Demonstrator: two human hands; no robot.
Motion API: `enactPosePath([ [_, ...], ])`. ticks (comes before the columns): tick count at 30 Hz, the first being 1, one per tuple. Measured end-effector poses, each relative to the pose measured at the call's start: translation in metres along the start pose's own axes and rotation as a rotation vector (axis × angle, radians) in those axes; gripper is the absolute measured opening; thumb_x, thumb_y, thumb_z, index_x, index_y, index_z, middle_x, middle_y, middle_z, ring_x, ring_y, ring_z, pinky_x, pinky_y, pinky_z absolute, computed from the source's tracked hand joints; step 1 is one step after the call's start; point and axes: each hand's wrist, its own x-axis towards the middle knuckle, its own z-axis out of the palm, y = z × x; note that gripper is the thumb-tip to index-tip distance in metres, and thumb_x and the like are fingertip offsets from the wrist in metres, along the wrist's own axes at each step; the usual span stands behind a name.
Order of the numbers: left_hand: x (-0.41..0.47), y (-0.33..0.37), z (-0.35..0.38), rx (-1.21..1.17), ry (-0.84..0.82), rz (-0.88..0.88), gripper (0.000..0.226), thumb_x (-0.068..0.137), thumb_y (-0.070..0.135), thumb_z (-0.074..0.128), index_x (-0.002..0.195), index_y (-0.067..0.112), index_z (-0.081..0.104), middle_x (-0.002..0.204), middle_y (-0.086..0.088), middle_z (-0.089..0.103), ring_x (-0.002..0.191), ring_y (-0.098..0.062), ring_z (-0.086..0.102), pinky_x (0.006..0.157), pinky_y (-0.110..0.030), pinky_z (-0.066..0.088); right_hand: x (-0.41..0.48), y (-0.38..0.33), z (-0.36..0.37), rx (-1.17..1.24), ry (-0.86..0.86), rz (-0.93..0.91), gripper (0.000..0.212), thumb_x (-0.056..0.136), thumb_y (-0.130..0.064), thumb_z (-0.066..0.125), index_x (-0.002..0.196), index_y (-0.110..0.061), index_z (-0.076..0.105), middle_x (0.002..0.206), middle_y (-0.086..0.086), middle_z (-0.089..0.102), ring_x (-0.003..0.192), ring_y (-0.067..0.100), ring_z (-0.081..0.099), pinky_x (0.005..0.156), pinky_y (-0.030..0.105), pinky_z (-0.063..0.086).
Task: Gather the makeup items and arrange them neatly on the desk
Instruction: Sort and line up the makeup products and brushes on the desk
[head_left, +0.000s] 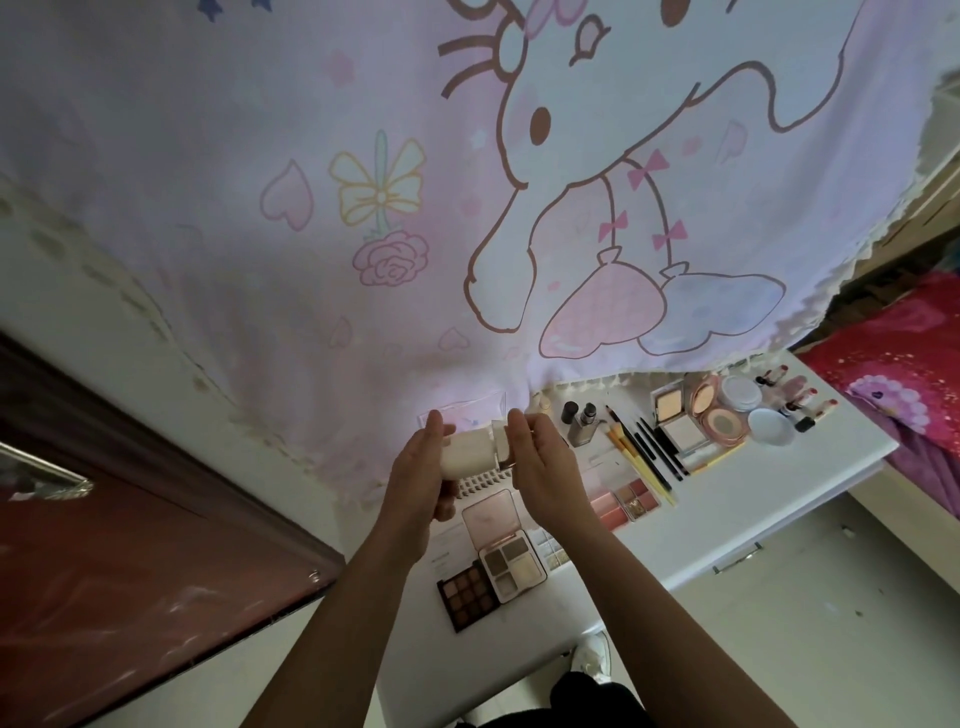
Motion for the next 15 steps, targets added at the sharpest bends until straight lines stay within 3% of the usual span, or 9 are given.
enactPosePath([
  [2,-0.003,-0.001,-0.006,-0.04,-0.156,0.092,0.037,0.097,0.049,0.046,0.124,0.024,0.055,0.087,-0.011,0.057,0.064,-0.017,0.048,0.053,-0.029,0.043,0.004,0.002,-0.004,0.077,-0.083,0.086,0.036,0.104,-0.042,0.04,0.103,-0.009,0.056,0.078,0.001,0.059,0.057,0.004,0.051,0.05,0.016,0.042],
  [5,-0.003,-0.005,-0.016,0.016,-0.259,0.165,0.053,0.081,0.039,0.067,0.13,0.026,0.052,0.105,-0.012,0.062,0.077,-0.021,0.054,0.068,-0.033,0.05,0.005,0.006,-0.008,0.268,-0.184,0.215,0.039,0.103,-0.043,0.044,0.103,-0.007,0.058,0.071,-0.002,0.053,0.054,0.005,0.047,0.049,0.018,0.04],
  [9,0.001,-0.004,-0.015,0.136,-0.068,0.169,0.048,0.082,0.054,0.062,0.114,0.018,0.066,0.075,0.002,0.061,0.067,-0.014,0.05,0.058,-0.027,0.045,0.005,0.003,-0.007,0.284,-0.246,0.206,0.03,0.101,-0.043,0.048,0.114,-0.019,0.058,0.079,-0.003,0.057,0.063,0.005,0.051,0.057,0.019,0.044],
  [11,0.004,-0.005,-0.016,0.135,0.002,0.13,0.044,0.09,0.058,0.054,0.105,0.02,0.071,0.081,0.001,0.062,0.073,-0.014,0.05,0.063,-0.028,0.044,0.005,0.003,-0.005,0.285,-0.26,0.183,0.027,0.1,-0.044,0.05,0.118,-0.025,0.058,0.089,0.0,0.061,0.071,0.006,0.055,0.063,0.022,0.047],
  [15,0.003,-0.009,-0.021,0.091,-0.068,0.173,0.034,0.094,0.05,0.052,0.107,0.023,0.07,0.092,-0.001,0.063,0.077,-0.015,0.052,0.06,-0.024,0.044,0.007,0.003,-0.006,0.296,-0.3,0.163,0.025,0.099,-0.039,0.054,0.118,-0.026,0.063,0.091,-0.002,0.061,0.077,0.007,0.055,0.068,0.024,0.046],
])
